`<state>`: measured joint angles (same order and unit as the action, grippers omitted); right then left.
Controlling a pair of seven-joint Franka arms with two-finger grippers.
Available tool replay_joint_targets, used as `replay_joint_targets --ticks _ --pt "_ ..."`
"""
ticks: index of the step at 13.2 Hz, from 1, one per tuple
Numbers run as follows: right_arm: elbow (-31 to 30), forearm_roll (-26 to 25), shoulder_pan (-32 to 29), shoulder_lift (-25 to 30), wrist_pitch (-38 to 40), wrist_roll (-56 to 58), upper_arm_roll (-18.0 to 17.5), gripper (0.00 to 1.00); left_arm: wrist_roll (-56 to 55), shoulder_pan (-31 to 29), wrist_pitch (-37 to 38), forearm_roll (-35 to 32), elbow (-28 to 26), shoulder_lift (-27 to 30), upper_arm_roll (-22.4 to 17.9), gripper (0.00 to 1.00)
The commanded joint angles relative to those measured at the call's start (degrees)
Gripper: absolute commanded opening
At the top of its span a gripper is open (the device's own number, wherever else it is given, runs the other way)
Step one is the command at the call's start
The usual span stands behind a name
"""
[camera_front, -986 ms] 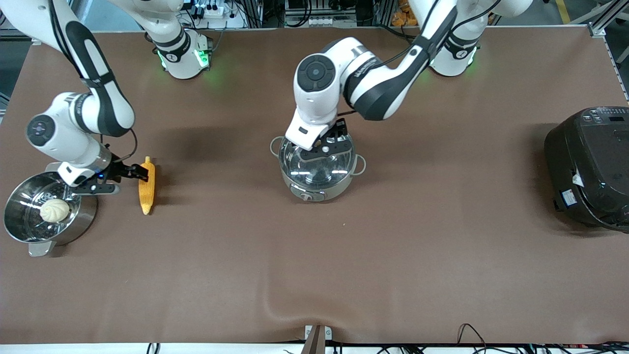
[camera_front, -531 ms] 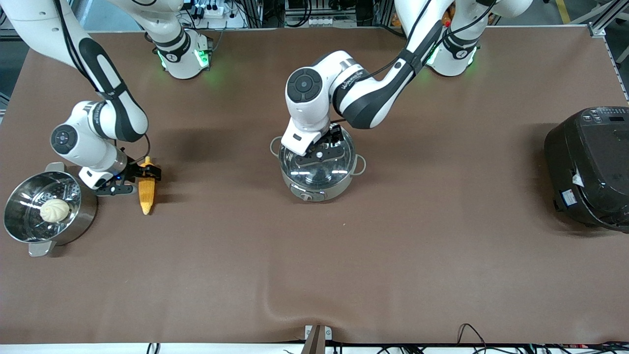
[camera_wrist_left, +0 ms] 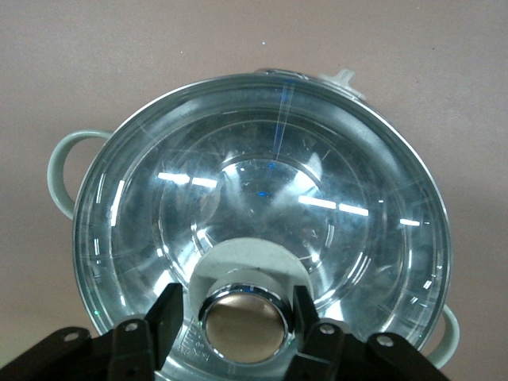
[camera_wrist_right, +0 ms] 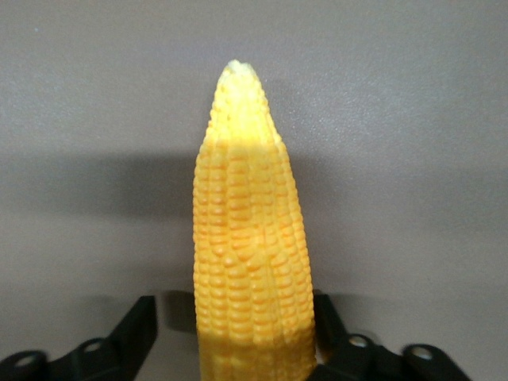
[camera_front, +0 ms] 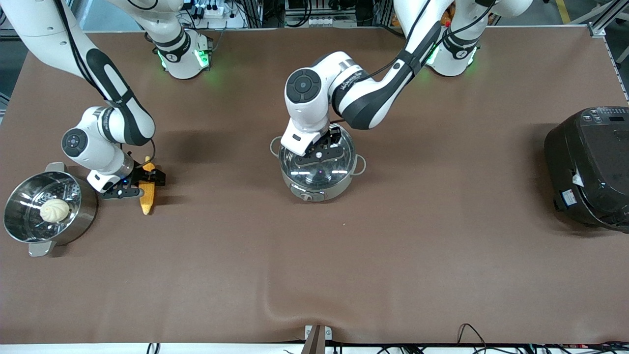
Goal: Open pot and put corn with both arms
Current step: 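Grasp the lid knob with the left gripper while the right gripper grasps the corn, then lift the glass lid off the pot while the right gripper lifts the corn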
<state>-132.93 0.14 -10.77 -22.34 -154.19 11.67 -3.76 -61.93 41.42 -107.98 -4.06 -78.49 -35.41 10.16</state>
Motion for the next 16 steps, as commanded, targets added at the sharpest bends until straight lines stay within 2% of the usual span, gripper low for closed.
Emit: replay_joint_targets --ticks 1,2,3,4,5,6,8,10,12,14,16 --pt "0.83 -0.49 -0.48 1.16 0.73 0.2 0.07 0.31 -1.79 0.68 0.05 -0.86 0.54 -0.54 -0.23 0.48" --pt "1.44 -0.49 -0.39 1.77 2.65 0.11 -0.02 0.19 -1.79 0.68 0.05 -0.86 0.54 -0.62 -0.23 0.41" --pt "2.49 -0.32 -0.39 2.21 5.54 -0.06 -0.2 0.16 -1.79 0.68 0.05 -0.95 0.54 -0.8 -0.23 0.29" --pt "3.89 -0.06 0.48 3.78 9.83 -0.59 -0.55 0.16 -1.79 0.68 0.05 -0.86 0.54 -0.8 -0.14 0.09" --pt "6.52 0.38 2.58 5.02 15.01 -1.12 -0.72 0.08 -1.79 0.6 0.05 -0.86 0.62 -0.54 -0.23 0.0" --pt "9.5 0.47 3.55 5.55 20.11 -1.64 -0.72 0.02 -1.62 0.42 0.05 -0.86 0.71 -0.02 -0.23 0.0" --pt "14.0 0.56 5.05 5.73 26.81 -3.13 -0.81 0.01 -1.44 -0.37 1.18 -0.86 0.62 3.13 -0.23 0.0" --pt "15.06 0.56 7.85 7.22 27.27 -6.55 -0.81 0.01 -0.92 -1.42 5.47 -1.21 0.71 8.14 -0.58 0.0" --pt "17.17 0.56 11.89 7.4 27.89 -11.38 -0.73 0.01 1.18 -5.01 9.87 -1.04 0.62 13.5 -0.49 0.0" --pt "19.62 0.47 14.89 7.32 29.38 -18.49 -0.81 0.01 8.1 -11.06 12.34 -0.33 0.54 18.25 -0.32 0.0" --pt "23.75 0.47 21.19 6.97 33.93 -26.91 -0.73 0.02 18.1 -18.61 14.63 2.64 0.54 21.77 -0.23 0.0"
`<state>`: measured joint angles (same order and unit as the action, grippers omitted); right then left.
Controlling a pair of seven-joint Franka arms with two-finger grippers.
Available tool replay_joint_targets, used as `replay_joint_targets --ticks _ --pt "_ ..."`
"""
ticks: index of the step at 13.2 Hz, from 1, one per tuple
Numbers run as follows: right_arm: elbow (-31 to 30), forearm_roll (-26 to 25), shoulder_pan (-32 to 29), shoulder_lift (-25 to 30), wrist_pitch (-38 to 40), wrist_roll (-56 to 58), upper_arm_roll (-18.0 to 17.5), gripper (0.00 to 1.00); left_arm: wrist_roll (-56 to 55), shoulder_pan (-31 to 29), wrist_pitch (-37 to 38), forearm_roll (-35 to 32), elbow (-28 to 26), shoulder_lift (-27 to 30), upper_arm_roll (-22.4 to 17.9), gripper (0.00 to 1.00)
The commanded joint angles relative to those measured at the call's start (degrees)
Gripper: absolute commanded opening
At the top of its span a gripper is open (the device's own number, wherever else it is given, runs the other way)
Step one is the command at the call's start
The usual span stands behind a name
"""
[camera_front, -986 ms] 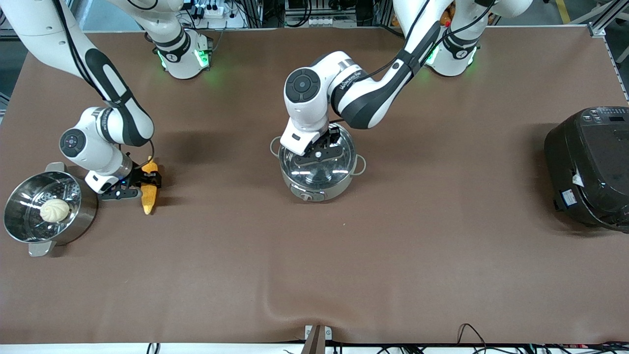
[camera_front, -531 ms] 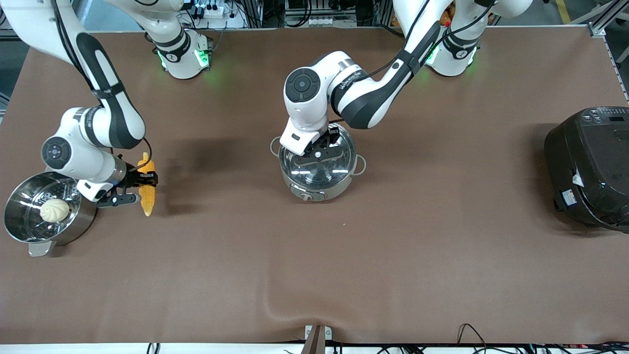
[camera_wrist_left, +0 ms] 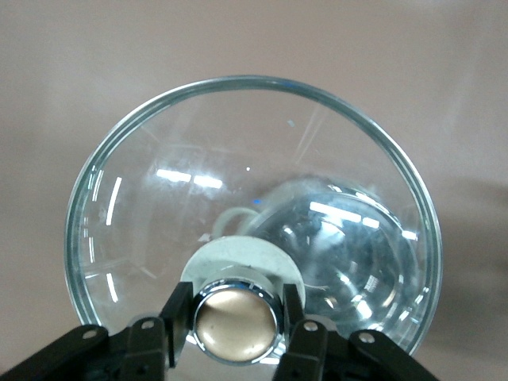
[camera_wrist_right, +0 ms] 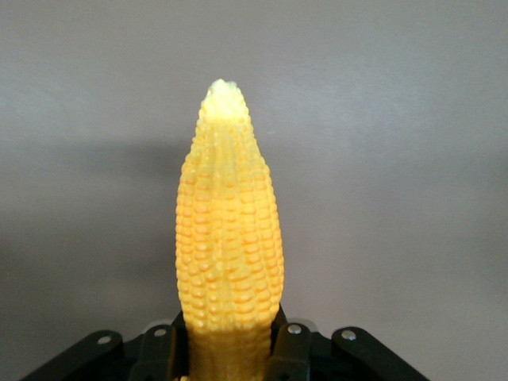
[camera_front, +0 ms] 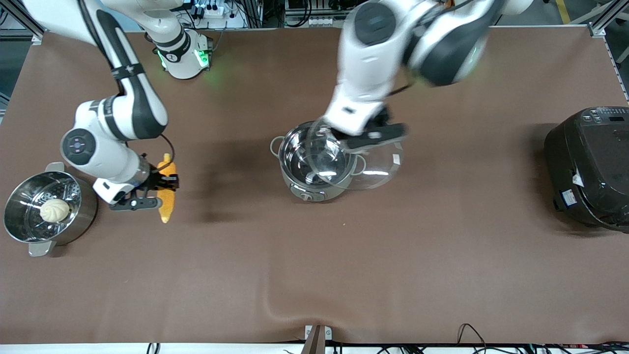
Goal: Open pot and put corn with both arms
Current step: 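Lift the glass lid off the pot while the right gripper lifts the corn, then lower the corn into the pot while the left gripper lowers the lid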
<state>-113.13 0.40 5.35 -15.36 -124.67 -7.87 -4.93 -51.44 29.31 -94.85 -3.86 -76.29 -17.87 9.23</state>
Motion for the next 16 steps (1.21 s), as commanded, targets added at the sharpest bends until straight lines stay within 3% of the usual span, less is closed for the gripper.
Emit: replay_joint_targets --ticks 1,4,7,10,14,15,16 --pt "6.06 0.22 8.68 -0.29 5.39 -12.64 0.45 0.02 12.89 -10.46 2.29 3.24 -1.76 5.37 0.71 0.0" --pt "10.55 0.22 20.63 -1.16 5.49 -29.95 0.54 0.02 25.92 -19.79 5.02 3.25 -3.33 5.56 0.79 0.0" --pt "17.12 -0.83 33.02 -5.54 4.78 -47.71 0.54 0.02 29.64 -25.6 1.27 2.37 -8.76 4.95 0.79 0.0" --pt "27.06 -7.75 39.55 -15.46 4.78 -60.65 0.8 0.03 32.8 -28.87 -10.06 1.93 -20.62 7.39 0.79 0.0" --pt "28.93 -13.74 39.12 -20.49 4.17 -61.74 0.8 0.11 32.9 -29.58 -27.73 -1.66 -38.81 11.09 0.79 0.0" --pt "29.28 -14.36 39.12 -20.94 3.56 -61.57 0.8 0.24 32.9 -30.27 -30.81 -1.76 -41.63 11.36 0.88 0.0" --pt "29.28 -14.37 39.04 -20.86 3.55 -61.48 0.8 0.7 32.9 -30.98 -33.88 -1.76 -43.84 11.1 0.97 0.0"
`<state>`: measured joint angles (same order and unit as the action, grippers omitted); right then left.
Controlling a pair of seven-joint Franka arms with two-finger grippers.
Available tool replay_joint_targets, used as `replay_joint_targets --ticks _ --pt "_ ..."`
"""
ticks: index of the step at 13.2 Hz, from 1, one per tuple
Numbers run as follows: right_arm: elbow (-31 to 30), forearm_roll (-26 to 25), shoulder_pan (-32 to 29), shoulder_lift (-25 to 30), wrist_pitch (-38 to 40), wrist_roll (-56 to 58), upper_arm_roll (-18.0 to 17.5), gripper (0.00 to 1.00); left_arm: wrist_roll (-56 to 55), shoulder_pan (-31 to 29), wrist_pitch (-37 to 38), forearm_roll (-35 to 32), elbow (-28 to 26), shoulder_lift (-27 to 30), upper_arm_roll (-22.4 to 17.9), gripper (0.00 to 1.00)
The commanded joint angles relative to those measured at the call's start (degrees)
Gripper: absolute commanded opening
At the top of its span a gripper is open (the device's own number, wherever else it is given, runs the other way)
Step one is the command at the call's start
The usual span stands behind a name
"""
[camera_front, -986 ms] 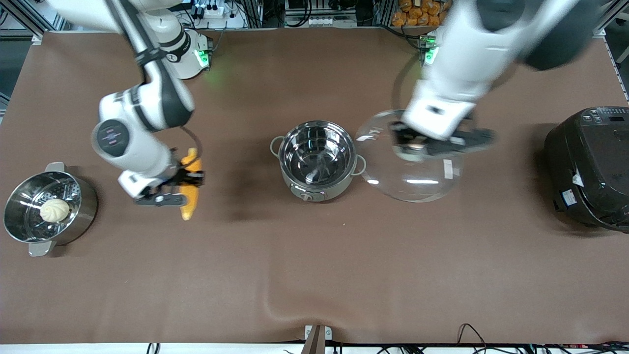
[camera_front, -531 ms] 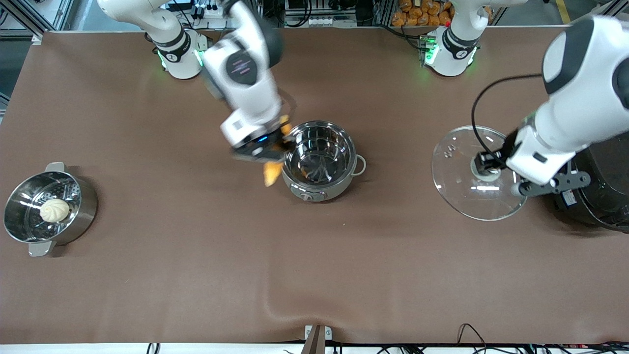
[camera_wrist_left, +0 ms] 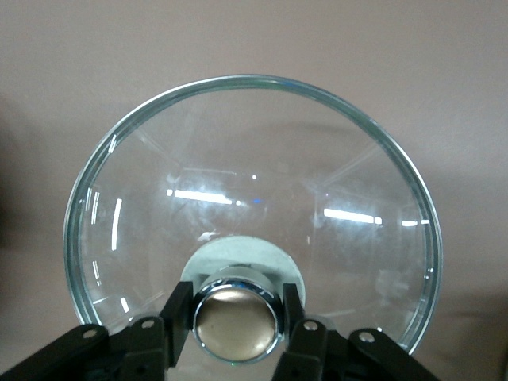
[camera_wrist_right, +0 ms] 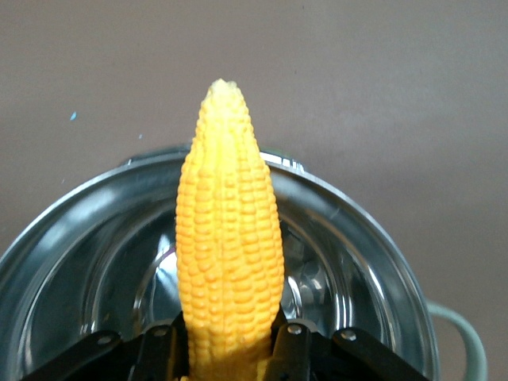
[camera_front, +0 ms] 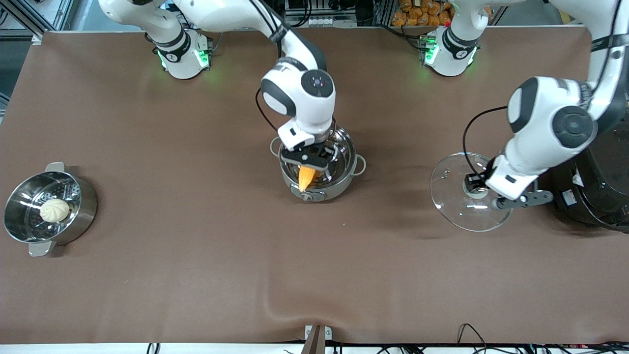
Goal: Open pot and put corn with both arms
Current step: 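Lower the corn into the pot while the left gripper lowers the lid, then release the corn and withdraw the right gripper while the left gripper releases the lid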
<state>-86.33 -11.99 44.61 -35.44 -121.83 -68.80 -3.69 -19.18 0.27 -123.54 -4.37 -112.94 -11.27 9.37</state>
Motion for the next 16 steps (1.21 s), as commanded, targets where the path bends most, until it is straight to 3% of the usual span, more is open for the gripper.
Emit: replay_joint_targets --ticks 1,7,11,12,14,16 --pt "2.48 -1.82 -0.4 -0.34 0.72 -0.29 -0.35 0.99 0.55 -1.94 -8.35 -1.25 -9.12 3.89 0.83 0.0" --pt "2.48 -0.5 -2.33 4.49 6.15 1.81 -0.79 1.0 0.63 -1.85 -13.3 -1.34 -18.0 3.8 0.92 0.0" --pt "1.43 4.42 -10.22 12.92 16.88 16.21 -0.53 1.0 0.63 -1.76 -13.66 -1.34 -19.42 2.22 0.92 0.0" --pt "0.21 5.3 -12.86 14.51 16.54 19.11 -0.7 1.0 0.63 -1.76 -13.74 -1.34 -19.33 1.95 0.83 0.02" --pt "-0.5 11.43 -19.71 17.14 17.06 30.76 -0.44 1.0 0.63 -1.59 -14.09 -1.42 -19.16 1.16 0.83 0.2" --pt "-4.26 11.9 -25.95 21.27 17.94 40.19 -0.53 1.0 0.63 -1.5 -14.97 -1.51 -18.98 0.37 0.83 0.23"
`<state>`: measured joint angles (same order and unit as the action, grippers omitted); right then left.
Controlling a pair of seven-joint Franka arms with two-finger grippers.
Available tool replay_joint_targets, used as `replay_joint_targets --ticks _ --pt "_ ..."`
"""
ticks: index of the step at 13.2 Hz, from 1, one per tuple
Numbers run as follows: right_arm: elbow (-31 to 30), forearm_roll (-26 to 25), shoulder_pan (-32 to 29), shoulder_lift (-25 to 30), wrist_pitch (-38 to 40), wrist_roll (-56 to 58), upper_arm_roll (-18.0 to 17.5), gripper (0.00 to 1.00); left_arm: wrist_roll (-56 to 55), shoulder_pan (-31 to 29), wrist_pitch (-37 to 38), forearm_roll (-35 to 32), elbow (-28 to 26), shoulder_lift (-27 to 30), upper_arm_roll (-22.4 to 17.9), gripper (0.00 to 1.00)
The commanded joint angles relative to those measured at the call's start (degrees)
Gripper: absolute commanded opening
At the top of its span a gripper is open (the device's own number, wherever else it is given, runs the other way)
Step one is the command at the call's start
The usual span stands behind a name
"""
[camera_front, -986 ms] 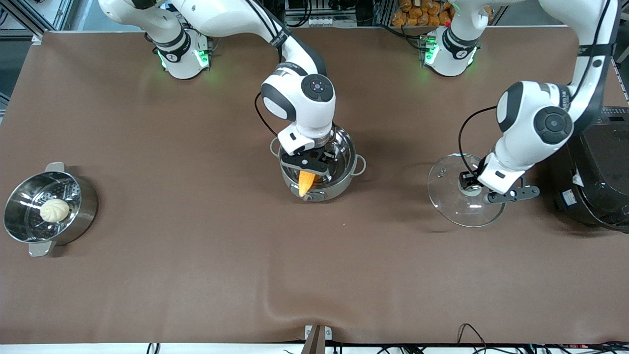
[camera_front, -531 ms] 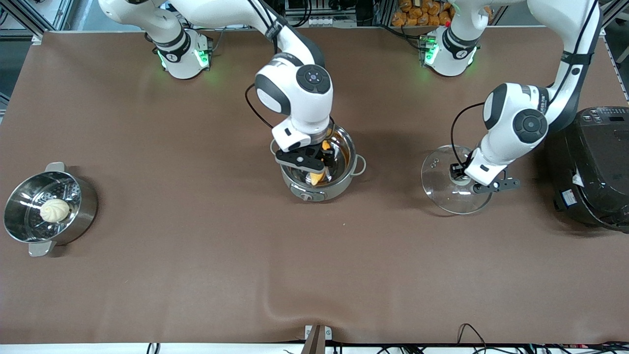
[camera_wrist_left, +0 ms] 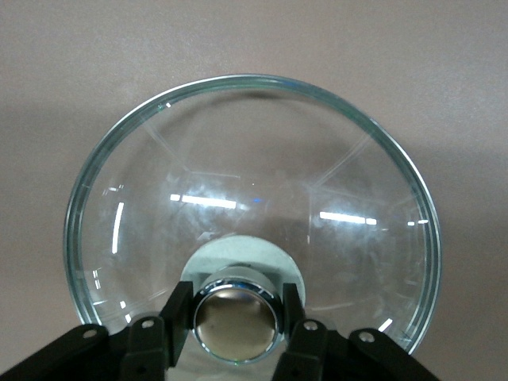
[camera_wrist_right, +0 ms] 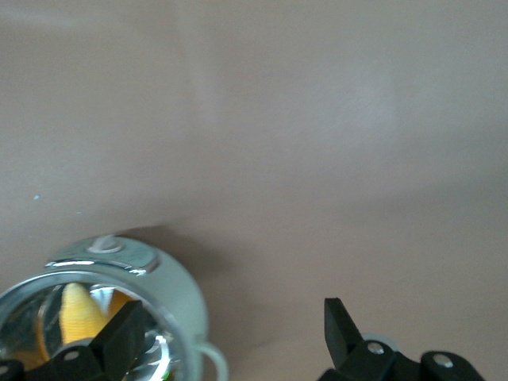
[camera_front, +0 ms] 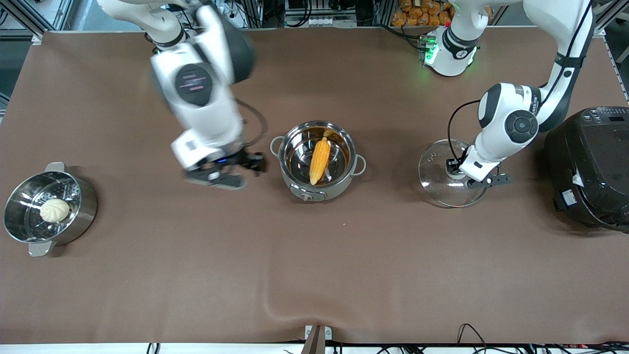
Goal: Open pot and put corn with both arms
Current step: 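Release the corn and withdraw the right gripper while the left gripper releases the lid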
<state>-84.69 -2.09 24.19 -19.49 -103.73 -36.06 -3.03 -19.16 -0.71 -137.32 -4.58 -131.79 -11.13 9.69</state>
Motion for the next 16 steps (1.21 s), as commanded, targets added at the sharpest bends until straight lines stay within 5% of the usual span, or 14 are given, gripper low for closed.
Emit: replay_joint_targets --ticks 1,6,7,8,9,12,16 --pt "-8.54 2.0 -8.43 7.69 0.45 12.54 -1.1 1.0 0.61 -0.52 -1.46 -1.31 -0.05 -0.64 0.51 0.23" --pt "-19.26 1.66 -19.16 18.32 0.81 22.08 -0.84 1.0 0.53 -0.69 -4.18 -2.61 0.74 -4.33 0.33 0.13" --pt "-21.46 1.22 -20.74 20.17 0.72 22.08 -0.84 1.0 0.44 -0.87 -4.18 -3.5 1.18 -4.34 0.24 0.2" --pt "-22.27 1.04 -22.5 21.67 0.9 22.26 -0.84 1.0 0.44 -1.04 -4.1 -3.68 1.53 -4.25 0.24 0.79" --pt "-22.01 1.04 -23.74 23.16 1.16 22.35 -0.92 1.0 0.44 -1.04 -3.83 -3.77 2.06 -3.64 0.15 1.0" --pt "-14.4 1.21 -25.86 23.8 10.0 23.31 -0.75 1.0 0.35 -0.96 4.38 -3.77 10.11 -0.74 0.42 1.0" --pt "-6.3 1.04 -25.86 23.36 15.57 23.58 -0.84 1.0 0.53 -0.51 30.21 -3.59 35.05 0.41 1.99 1.0"
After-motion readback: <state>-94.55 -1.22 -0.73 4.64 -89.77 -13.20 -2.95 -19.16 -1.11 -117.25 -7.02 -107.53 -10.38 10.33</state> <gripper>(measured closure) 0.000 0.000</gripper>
